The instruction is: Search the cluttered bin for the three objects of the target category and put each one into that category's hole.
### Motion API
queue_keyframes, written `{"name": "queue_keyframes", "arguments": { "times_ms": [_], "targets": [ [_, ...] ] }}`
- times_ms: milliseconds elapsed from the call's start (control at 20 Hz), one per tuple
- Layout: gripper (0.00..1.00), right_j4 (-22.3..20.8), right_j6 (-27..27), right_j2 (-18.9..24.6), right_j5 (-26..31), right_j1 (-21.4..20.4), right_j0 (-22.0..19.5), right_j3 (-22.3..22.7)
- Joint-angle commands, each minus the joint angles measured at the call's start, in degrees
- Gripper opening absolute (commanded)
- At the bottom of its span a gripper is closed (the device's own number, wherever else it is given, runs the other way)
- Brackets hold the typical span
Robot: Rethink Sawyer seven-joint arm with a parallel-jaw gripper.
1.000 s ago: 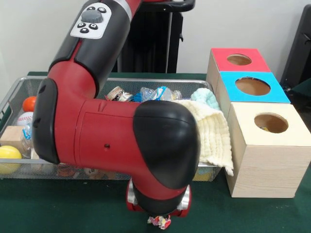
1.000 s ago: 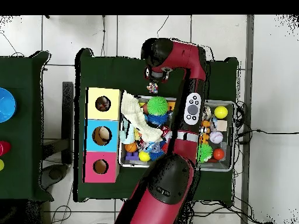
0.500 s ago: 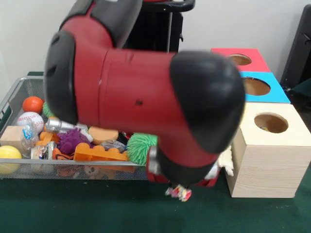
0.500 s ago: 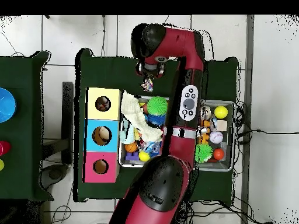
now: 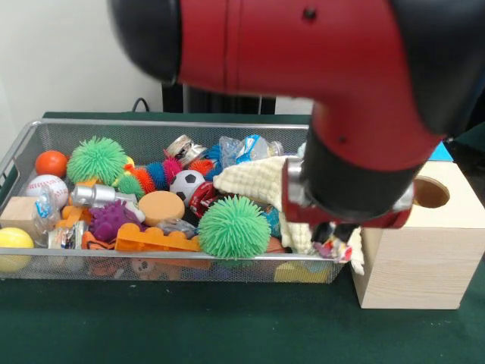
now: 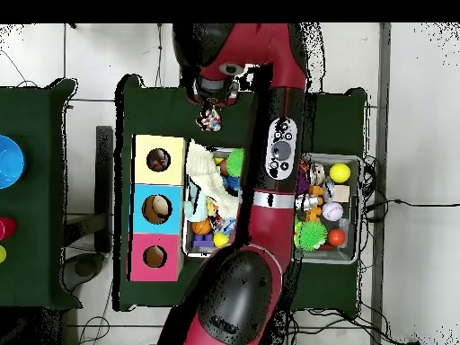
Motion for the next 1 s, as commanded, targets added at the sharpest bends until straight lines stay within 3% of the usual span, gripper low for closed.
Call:
{"name": "queue_keyframes", "arguments": {
  "times_ms": [50, 150, 350, 450, 750, 1000],
  "targets": [
    [0.0, 1.67, 15.7, -0.9, 0.44, -2.25, -0.28, -0.38],
    [0.0, 5.56, 19.01, -3.87, 0.64, -2.57, -0.21, 1.35],
    [0.0, 24.56, 33.49, -14.0, -2.78, -2.25, -0.72, 12.14],
    [0.0, 30.57, 37.95, -16.92, -4.65, -2.91, -1.58, 18.22],
    [0.0, 38.88, 46.92, -23.41, -7.86, -6.69, -2.51, 30.12],
    [0.0, 42.29, 50.65, -26.79, -11.04, -9.23, -1.77, 34.64]
  ]
}}
